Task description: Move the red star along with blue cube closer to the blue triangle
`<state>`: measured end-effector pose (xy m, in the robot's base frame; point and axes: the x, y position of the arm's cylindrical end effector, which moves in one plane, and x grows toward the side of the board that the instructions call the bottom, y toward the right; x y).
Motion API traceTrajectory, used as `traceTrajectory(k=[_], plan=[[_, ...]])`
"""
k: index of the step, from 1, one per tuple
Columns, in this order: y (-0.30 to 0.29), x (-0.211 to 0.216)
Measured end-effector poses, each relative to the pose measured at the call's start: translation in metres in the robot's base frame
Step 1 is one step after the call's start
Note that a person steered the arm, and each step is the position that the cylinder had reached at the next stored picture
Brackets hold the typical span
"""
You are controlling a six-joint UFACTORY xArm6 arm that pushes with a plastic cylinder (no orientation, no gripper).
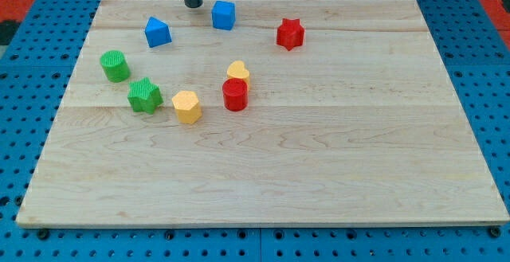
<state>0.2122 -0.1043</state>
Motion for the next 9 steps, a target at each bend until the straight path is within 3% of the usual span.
traceTrajectory(k=[2,3,5,6,7,8,9], plan=[[0.141,-0.020],[0.172,-0.020],[0.177,-0.001],[0.162,0.053],[0.242,0.092],[0.270,0.127],[0.184,0.127]])
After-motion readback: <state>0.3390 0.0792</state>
